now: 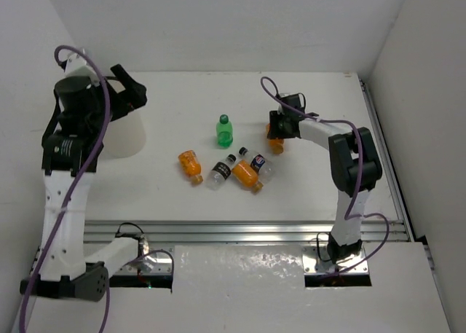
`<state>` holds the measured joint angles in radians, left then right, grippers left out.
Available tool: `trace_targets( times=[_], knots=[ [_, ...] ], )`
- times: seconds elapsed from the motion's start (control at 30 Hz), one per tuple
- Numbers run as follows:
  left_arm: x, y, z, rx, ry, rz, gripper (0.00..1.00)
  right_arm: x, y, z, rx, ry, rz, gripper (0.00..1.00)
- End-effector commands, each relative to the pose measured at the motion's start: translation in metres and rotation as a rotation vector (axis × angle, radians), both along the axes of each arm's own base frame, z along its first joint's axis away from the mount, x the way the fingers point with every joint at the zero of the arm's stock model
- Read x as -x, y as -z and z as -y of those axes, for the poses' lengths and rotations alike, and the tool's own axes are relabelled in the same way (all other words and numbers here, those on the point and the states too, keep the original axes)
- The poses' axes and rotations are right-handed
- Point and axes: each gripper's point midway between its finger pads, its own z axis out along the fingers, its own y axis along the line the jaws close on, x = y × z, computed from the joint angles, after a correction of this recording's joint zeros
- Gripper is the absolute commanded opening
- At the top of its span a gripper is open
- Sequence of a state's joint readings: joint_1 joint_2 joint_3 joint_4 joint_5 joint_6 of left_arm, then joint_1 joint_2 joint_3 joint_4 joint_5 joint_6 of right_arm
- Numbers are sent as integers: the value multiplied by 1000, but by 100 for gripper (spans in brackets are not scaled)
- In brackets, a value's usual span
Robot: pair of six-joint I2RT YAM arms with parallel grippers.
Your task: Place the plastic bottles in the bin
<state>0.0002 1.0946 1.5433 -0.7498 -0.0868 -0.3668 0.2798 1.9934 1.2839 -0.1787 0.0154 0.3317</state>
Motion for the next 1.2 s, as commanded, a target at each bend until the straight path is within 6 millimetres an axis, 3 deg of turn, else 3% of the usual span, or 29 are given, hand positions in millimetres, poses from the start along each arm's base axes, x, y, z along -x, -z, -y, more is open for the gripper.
trace_targets(
  times=[0.0, 0.07, 0.1, 0.13, 0.17, 0.2, 0.23, 0.3, 0.33, 0.4, 0.43, 0.47, 0.53, 0.73, 0.83, 0.9, 0.93, 0.97, 1.0, 1.07, 1.1, 1.17],
  knots=[
    [12, 5, 47, 55, 280, 69, 100, -12, -32, 0, -3, -15, 114, 32],
    [20, 7, 75, 114, 401, 89, 100, 1, -41, -3, -36, -26, 151, 23],
    [26, 8, 99, 152, 539, 129, 100, 6, -76, -10, -97, -55, 222, 18],
    [31, 9, 120, 179, 626, 145, 100, 19, -80, -14, -129, -80, 247, 17],
    [34, 3, 135, 212, 692, 182, 100, 26, -97, -20, -174, -111, 286, 16],
    [38, 16, 151, 239, 758, 151, 100, 46, -144, -38, -283, -222, 378, 16],
    [48, 18, 175, 264, 843, 143, 100, 67, -151, -47, -332, -308, 418, 16],
    [57, 26, 200, 293, 941, 150, 100, 105, -187, -65, -442, -471, 517, 16],
    [71, 26, 221, 321, 1012, 146, 100, 147, -216, -79, -538, -624, 607, 16],
    [84, 31, 251, 332, 1086, 132, 100, 189, -238, -89, -626, -773, 679, 16],
    [88, 33, 261, 332, 1109, 124, 100, 223, -252, -94, -698, -891, 726, 17],
    [85, 38, 271, 326, 1103, 105, 100, 234, -257, -94, -721, -918, 743, 17],
    [98, 42, 293, 319, 1154, 85, 100, 249, -266, -93, -742, -953, 756, 17],
    [112, 37, 328, 370, 1236, 122, 100, 271, -286, -95, -809, -1009, 743, 17],
    [118, 42, 342, 374, 1274, 95, 90, 277, -297, -94, -822, -1023, 762, 18],
    [120, 47, 348, 375, 1285, 73, 50, 281, -302, -94, -835, -1034, 767, 19],
    [120, 48, 350, 373, 1285, 69, 26, 281, -305, -94, -835, -1032, 774, 22],
    [119, 51, 350, 370, 1285, 60, 18, 280, -305, -94, -836, -1026, 773, 25],
    [119, 51, 351, 369, 1286, 52, 8, 279, -305, -94, -836, -1014, 775, 32],
    [119, 48, 351, 359, 1289, 64, 0, 273, -305, -94, -838, -973, 774, 58],
    [118, 40, 348, 351, 1275, 78, 0, 270, -303, -93, -835, -950, 771, 93],
    [88, 39, 328, 281, 1066, 75, 0, 254, -287, -89, -787, -844, 709, 99]
  ],
)
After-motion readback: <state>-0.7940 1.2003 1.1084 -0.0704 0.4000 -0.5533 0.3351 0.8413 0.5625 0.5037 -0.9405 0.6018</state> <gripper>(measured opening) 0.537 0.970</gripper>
